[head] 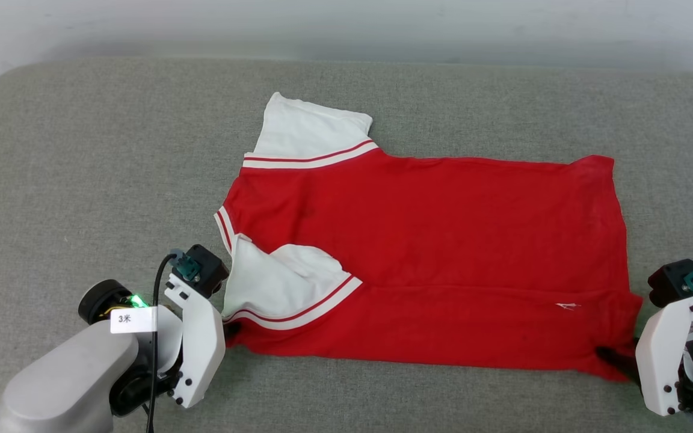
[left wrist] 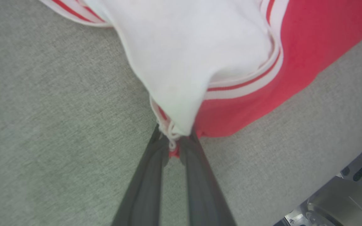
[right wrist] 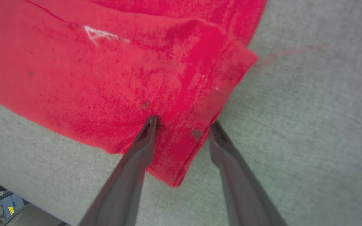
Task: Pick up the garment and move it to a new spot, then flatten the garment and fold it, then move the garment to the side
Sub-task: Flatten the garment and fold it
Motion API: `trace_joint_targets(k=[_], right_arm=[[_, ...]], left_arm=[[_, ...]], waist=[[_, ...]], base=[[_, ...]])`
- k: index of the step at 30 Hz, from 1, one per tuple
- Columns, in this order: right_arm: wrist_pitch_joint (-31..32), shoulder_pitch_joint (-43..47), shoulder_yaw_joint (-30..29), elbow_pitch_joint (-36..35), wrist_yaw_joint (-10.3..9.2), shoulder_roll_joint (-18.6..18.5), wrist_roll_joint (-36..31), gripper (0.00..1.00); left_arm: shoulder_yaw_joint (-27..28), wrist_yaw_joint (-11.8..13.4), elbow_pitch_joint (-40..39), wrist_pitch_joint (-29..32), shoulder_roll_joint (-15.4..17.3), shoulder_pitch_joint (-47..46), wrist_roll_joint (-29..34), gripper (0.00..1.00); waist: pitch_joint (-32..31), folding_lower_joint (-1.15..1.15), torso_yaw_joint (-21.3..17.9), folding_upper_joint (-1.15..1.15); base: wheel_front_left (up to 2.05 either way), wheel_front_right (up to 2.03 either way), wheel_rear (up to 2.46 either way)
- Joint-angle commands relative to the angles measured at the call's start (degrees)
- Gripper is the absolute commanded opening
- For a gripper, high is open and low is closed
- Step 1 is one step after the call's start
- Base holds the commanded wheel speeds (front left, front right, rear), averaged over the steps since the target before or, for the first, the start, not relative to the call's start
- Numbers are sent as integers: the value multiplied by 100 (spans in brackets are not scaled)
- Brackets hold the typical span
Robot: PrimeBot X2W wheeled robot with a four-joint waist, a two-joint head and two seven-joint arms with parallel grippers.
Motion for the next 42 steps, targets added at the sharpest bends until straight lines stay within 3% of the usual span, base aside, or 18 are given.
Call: trace_joint_targets(k=[1, 14, 29, 34, 42], right_arm=[[-85, 156, 293, 247, 1, 231, 111, 0], [-907, 154, 150, -62, -3, -238, 518, 0], [-830, 1154, -405, -1134, -4, -700, 687, 0], [-608, 1502, -663, -1360, -4, -666, 663, 0], [-416, 1617, -766, -1202, -3, -345, 464, 0]], left_arm=[[-29, 17, 45, -51, -10, -2, -23, 0], [-17, 46, 18, -264, 213, 382, -211, 0], [34, 523, -930, -424, 888, 1232, -529, 0], [1, 677, -1126, -480, 948, 1474, -613, 0], [-51, 686, -919, -611, 699, 1610, -691, 0]], waist=[[-38, 0, -24, 0], [-573, 0, -125, 0], [-1060, 0, -181, 0], [-1102, 0, -183, 0], [-984, 0, -202, 0]], base=[[0, 0, 0], [0, 0, 0], [0, 0, 0], [0, 0, 0], [0, 0, 0]])
